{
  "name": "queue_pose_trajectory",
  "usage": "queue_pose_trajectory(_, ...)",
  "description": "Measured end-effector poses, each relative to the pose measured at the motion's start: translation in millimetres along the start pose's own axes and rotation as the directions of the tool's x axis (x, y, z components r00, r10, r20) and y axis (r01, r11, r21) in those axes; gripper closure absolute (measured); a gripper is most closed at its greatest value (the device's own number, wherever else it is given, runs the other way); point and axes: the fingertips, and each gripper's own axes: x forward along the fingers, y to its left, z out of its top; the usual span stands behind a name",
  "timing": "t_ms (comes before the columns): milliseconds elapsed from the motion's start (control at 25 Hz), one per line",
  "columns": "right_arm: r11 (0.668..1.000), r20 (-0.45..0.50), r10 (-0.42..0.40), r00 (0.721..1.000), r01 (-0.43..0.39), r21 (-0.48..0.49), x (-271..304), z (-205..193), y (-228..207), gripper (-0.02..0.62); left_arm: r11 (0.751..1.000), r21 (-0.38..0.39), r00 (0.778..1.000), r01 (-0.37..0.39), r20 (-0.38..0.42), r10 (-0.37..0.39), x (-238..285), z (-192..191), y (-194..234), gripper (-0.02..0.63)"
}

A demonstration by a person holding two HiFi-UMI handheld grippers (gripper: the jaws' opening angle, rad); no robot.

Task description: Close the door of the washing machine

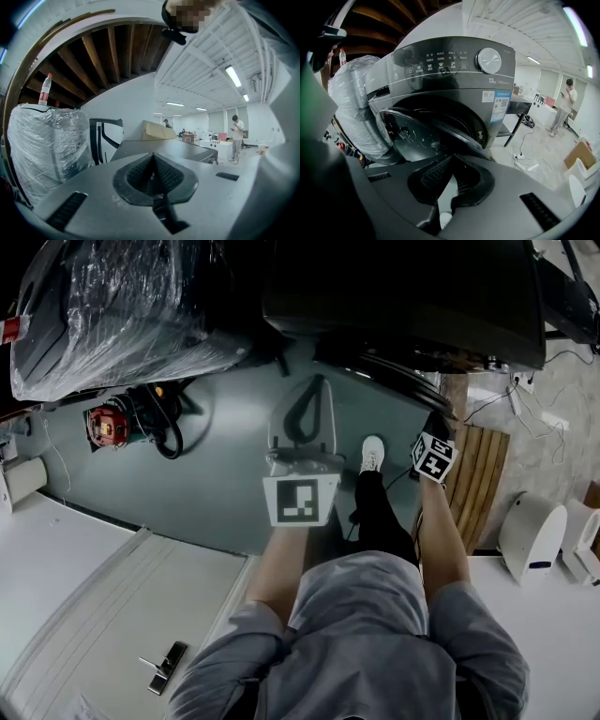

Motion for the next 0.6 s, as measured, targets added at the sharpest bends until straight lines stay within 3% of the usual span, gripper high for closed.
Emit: queue_pose_trajectory(600, 1.0, 0.029, 0.001, 1.0, -0.001, 0.001, 16.0, 23.7, -7.9, 0.595, 1.0, -0.007, 1.0, -0.021, 0.016, 0.021, 11.0, 2.9, 6.5, 0.607)
